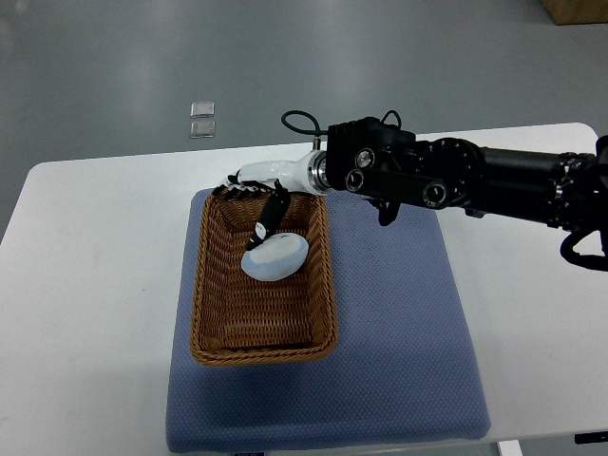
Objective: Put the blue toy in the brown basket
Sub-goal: 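Lower the toy into the wicker basket and open the right hand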
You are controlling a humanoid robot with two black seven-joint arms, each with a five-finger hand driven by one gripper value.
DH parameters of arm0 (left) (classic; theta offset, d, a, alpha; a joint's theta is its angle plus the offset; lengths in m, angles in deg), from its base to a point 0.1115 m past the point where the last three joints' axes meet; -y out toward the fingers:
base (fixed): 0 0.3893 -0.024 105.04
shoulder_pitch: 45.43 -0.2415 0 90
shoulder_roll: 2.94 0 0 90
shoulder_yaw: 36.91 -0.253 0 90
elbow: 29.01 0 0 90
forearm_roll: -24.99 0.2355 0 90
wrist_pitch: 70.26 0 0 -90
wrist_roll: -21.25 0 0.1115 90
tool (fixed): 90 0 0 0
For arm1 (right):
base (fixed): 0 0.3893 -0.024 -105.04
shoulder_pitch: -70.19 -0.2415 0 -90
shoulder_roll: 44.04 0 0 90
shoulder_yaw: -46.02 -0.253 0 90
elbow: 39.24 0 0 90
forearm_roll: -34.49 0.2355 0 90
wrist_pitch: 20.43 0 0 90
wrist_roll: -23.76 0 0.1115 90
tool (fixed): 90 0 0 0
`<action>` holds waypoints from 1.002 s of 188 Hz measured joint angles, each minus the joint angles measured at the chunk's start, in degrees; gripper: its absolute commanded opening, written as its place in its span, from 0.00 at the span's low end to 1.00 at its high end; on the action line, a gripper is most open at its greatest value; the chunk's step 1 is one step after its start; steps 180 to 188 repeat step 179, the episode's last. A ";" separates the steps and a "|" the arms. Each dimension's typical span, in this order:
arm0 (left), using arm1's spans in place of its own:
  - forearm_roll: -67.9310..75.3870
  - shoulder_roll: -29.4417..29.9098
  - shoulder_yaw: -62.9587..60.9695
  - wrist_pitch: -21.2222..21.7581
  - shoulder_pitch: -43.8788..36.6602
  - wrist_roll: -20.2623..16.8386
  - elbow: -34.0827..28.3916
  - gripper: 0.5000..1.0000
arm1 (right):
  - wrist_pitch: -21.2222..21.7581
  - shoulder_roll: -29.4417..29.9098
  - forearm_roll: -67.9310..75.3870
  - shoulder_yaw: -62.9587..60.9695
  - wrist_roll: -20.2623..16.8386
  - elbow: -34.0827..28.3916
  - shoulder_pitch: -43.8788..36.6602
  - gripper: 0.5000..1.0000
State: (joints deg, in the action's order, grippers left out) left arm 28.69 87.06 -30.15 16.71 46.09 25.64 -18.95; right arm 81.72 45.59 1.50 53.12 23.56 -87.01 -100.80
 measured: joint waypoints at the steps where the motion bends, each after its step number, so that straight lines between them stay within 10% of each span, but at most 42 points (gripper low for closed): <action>1: 0.00 0.00 0.00 0.00 0.00 0.00 0.00 1.00 | 0.01 -0.12 0.03 -0.34 0.05 -0.01 0.00 0.81; 69: 0.00 0.00 -0.11 0.05 -0.02 0.00 0.05 1.00 | 0.46 -13.76 13.53 -34.98 7.36 -0.41 17.75 0.82; 127: 0.03 0.00 -0.36 0.05 -0.02 0.09 0.29 1.00 | 4.61 -8.16 21.30 -61.27 9.30 1.03 40.05 0.82; 188: 0.10 0.00 -0.44 0.05 0.02 0.09 0.15 1.00 | 9.38 -4.89 21.39 -64.43 12.69 3.39 46.13 0.82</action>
